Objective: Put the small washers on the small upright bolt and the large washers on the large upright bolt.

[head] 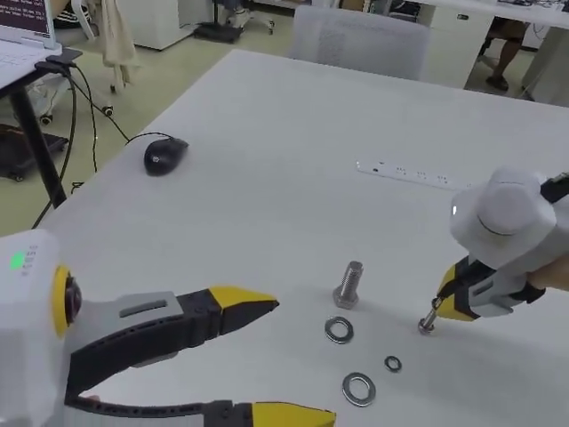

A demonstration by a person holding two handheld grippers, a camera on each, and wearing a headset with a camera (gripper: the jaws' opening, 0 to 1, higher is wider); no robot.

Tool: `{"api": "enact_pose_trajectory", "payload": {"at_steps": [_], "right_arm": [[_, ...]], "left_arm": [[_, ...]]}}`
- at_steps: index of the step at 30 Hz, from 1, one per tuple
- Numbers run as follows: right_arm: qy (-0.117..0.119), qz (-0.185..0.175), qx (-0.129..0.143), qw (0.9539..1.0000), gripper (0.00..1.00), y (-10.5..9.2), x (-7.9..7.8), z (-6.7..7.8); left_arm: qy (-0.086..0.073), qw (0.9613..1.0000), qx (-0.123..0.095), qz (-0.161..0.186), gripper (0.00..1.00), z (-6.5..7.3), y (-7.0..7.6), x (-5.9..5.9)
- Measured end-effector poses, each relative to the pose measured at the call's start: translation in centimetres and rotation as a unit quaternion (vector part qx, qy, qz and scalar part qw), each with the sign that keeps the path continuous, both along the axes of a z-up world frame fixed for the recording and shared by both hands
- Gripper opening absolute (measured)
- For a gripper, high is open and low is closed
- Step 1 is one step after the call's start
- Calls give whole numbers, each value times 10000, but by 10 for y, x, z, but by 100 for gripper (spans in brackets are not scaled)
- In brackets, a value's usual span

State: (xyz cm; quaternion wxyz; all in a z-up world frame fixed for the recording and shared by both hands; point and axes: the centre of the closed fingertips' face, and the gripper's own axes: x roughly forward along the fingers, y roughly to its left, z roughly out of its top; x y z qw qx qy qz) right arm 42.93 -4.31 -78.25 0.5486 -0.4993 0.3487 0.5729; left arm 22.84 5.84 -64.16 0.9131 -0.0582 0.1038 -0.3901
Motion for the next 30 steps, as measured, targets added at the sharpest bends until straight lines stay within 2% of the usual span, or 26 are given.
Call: {"api": "enact_pose_trajectory", "payload": {"at_steps": [8, 17, 24, 26, 30], "right_arm": [[29, 126, -14, 9999, 13, -2, 3, -16], [126, 82, -5, 9999, 13, -3, 4, -32], [159, 74, 88, 9998, 13, -1, 4, -31], [201, 77, 125, 9997, 14, -1, 1, -29], [141, 56, 174, 9997, 15, -3, 0, -23]], "left_arm": [[64, 10000, -6, 36, 52, -2, 1, 1], [150, 9999, -6, 55, 51, -6, 2, 5], [166, 9998, 17, 52, 51, -7, 2, 7], [145, 9999, 26, 38, 51, -6, 1, 7], [111, 9999, 42, 22, 51, -4, 0, 7]]}}
